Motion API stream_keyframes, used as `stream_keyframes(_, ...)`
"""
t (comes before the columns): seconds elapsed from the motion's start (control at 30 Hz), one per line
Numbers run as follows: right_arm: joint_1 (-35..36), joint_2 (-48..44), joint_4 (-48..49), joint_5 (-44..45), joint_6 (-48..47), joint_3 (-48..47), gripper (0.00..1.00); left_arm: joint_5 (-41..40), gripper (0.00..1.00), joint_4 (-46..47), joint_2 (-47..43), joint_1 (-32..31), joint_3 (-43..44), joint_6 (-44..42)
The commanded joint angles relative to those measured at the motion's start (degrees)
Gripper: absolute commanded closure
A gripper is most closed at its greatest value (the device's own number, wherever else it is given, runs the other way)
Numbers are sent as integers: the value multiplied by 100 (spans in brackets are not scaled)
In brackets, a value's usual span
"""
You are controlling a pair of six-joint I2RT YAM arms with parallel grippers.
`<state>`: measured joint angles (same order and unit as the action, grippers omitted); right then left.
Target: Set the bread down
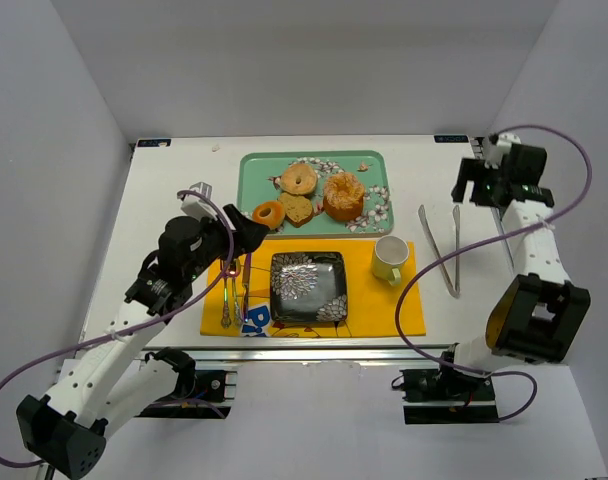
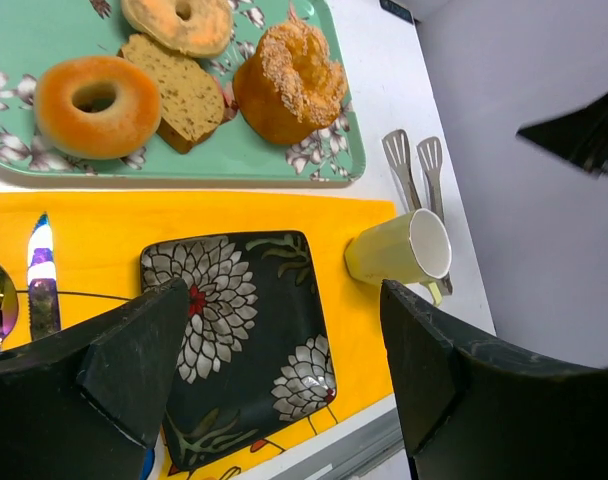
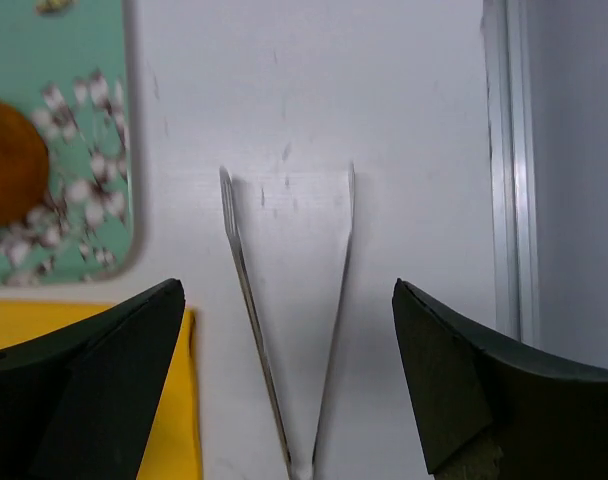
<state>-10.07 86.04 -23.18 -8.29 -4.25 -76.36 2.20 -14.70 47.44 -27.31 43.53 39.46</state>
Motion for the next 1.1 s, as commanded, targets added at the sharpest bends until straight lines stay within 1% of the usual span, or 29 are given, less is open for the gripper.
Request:
stream_keyframes(0.0, -460, -833, 190, -863, -584, 830, 11, 255, 13, 301, 98, 15, 77, -96)
stream_keyframes(0.03, -627, -956, 191, -1197, -829, 972, 12, 281, 14, 301, 99, 15, 77, -97)
stream_keyframes(0.07, -1037, -1071, 165, -1697, -1188, 1087, 12, 299, 14, 353, 142, 15, 86, -105)
stream_keyframes(0.1, -1276, -1307, 121, -2198, -2010, 1210, 12, 325, 14, 362, 160, 15, 94, -114)
stream_keyframes(0.13, -1461, -1413, 42, -2986, -2349, 1333, 21, 334, 14, 362, 169, 15, 103, -140)
stream_keyframes(0.17, -1620, -1493, 76, -3072, -2483, 1604, 31, 343, 14, 371, 186, 15, 112, -149)
stream_keyframes(0.2, -1621, -1555, 33, -2977, -2519, 1693, 47, 352, 14, 371, 195, 15, 121, -149)
stream_keyframes(0.23, -1621, -1546, -54, -2820, -2624, 1773, 73, 352, 14, 363, 187, 15, 121, -167)
stream_keyframes(0.27, -1630, -1538, -220, -2740, -2712, 1930, 82, 343, 14, 371, 169, 15, 112, -176)
stream_keyframes(0.3, -1630, -1546, -248, -2669, -2808, 2045, 83, 343, 14, 363, 160, 15, 112, -176)
stream_keyframes(0.33, -1630, -1555, -205, -2451, -2748, 2194, 79, 325, 14, 362, 143, 15, 103, -184)
stream_keyframes(0.37, -1630, -1555, -205, -2388, -2765, 2300, 72, 299, 14, 362, 117, 15, 86, -185)
stream_keyframes(0.4, -1630, -1564, -213, -2292, -2783, 2483, 62, 281, 14, 362, 55, 15, 51, -185)
stream_keyframes(0.43, -1630, -1573, -135, -2221, -2696, 2590, 47, 255, 14, 389, 11, 15, 16, -185)
stream_keyframes(0.47, -1630, -1564, -82, -2142, -2486, 2669, 39, 246, 14, 398, -33, 15, -19, -176)
stream_keyframes(0.5, -1630, -1555, -73, -2072, -2458, 2766, 28, 237, 14, 406, -85, 15, -98, -158)
stream_keyframes(0.53, -1630, -1546, -64, -2036, -2423, 2801, 11, 237, 14, 424, -112, 15, -134, -149)
stream_keyframes(0.73, -1560, -1266, -20, -1667, -2440, 2881, 11, 264, 14, 415, -130, 15, -248, -149)
stream_keyframes(0.77, -1377, -1100, -98, -1414, -2492, 2881, 11, 246, 14, 459, -130, 15, -292, -149)
stream_keyframes(0.8, -1288, -1098, -47, -1412, -2493, 2916, 11, 246, 14, 494, -138, 15, -327, -149)
stream_keyframes(0.9, -885, -888, 199, -982, -2484, 3108, 11, 272, 14, 599, -112, 15, -389, -114)
stream_keyframes(1.07, -558, -317, 621, -630, -2141, 3092, 11, 246, 14, 556, 46, 15, -284, -149)
